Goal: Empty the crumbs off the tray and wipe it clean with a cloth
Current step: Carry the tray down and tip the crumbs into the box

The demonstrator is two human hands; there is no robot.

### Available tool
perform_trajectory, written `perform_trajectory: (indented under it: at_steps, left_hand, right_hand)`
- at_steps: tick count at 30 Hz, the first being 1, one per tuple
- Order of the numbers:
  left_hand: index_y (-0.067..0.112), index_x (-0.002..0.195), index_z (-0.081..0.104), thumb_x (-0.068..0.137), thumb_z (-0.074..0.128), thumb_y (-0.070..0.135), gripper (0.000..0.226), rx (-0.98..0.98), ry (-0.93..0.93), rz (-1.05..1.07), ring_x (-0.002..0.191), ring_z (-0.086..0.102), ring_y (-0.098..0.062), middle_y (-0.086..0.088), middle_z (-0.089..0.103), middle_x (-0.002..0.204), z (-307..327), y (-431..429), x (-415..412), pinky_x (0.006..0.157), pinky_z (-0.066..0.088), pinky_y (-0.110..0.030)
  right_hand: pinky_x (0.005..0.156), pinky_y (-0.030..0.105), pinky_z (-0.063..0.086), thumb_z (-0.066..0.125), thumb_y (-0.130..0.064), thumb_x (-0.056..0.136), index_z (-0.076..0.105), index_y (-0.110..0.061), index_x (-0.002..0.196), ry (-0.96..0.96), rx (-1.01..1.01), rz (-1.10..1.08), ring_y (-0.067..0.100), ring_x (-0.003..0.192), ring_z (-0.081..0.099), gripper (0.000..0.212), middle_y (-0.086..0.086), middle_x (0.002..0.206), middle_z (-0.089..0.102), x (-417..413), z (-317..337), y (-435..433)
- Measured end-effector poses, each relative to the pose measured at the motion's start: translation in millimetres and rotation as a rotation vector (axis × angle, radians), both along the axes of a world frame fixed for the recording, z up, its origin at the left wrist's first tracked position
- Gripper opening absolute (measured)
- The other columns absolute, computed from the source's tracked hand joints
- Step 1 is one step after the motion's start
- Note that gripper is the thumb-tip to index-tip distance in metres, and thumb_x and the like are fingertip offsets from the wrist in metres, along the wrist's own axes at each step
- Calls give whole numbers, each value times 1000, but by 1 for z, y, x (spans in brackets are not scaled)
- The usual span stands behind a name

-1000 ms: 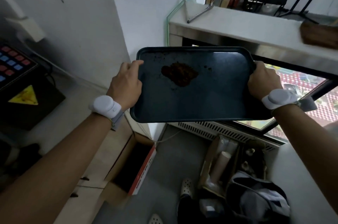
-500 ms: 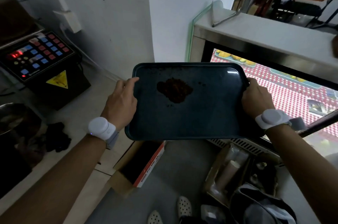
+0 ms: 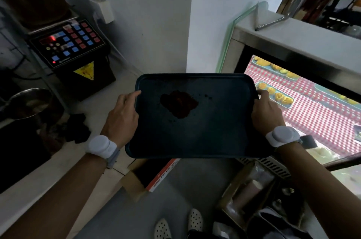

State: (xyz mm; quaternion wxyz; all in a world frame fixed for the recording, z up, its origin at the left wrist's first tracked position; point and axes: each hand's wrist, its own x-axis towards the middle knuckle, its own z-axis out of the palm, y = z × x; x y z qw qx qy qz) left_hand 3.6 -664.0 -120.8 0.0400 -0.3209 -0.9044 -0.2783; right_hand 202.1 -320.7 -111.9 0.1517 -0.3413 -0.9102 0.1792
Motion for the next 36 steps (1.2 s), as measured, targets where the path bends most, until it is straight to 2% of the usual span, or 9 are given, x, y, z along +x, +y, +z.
perform_trajectory:
  at_steps: [3,6,10,17,20,24,29,32,36]
  left_hand:
    - [21,151,36,101,44,3,53,8,-12,13,91,61,-32,-12,47,133,-16,-17,-6,78,54,-49]
    - [22,152,34,100,45,1,57,0,-25,9,103,61,-30,-12,45,139,-29,-27,-10,85,54,-45]
    - [19,153,34,100,44,-3,58,-15,-47,22,105,60,-31,-15,46,140,-51,-41,-19,86,53,-42]
    - [19,153,34,98,48,-6,62,-24,-57,15,100,62,-29,-15,45,139,-87,-59,-35,82,57,-43]
    - [22,154,31,97,48,-7,66,-38,-84,19,97,62,-29,-14,44,139,-100,-63,-42,81,57,-44]
    - [22,154,30,97,49,-6,65,-52,-97,31,99,64,-31,-14,43,141,-115,-65,-48,80,57,-41]
    - [23,154,30,98,47,-3,64,-74,-137,42,104,64,-33,-13,41,143,-138,-65,-49,82,57,-45]
    - [23,153,31,97,49,-4,65,-82,-162,50,101,64,-34,-12,41,141,-158,-64,-50,79,56,-42]
    - [21,152,35,98,50,-3,61,-45,-204,29,101,64,-28,-11,43,141,-192,-58,-50,80,57,-40]
  right_hand:
    - [66,36,34,38,-14,103,42,1,134,-6,22,45,43,84,62,35,29,99,66,-14,-14,-11]
    - [70,36,34,39,-19,104,49,1,128,-45,26,8,47,92,62,33,30,106,65,-22,-29,-12]
    - [71,38,34,37,-22,104,50,2,125,-103,-15,13,48,95,61,34,30,106,65,-39,-49,-21]
    - [64,38,37,42,-16,103,48,7,123,-82,-9,35,49,81,63,31,33,91,65,-58,-90,-35]
    - [62,36,33,44,-10,102,46,12,125,-77,-30,69,50,78,63,32,35,88,65,-64,-103,-40]
    - [63,35,32,40,-14,104,44,7,123,-88,-107,76,48,82,63,29,32,95,65,-70,-117,-44]
    - [60,38,35,40,-16,103,40,3,123,-133,-191,58,46,73,62,27,30,86,64,-77,-148,-42]
    - [58,40,41,39,-20,103,38,0,122,-166,-190,73,44,69,62,28,28,84,64,-78,-164,-35]
    - [57,40,41,39,-22,104,39,1,125,-208,-177,67,38,65,58,31,26,87,64,-84,-194,-26]
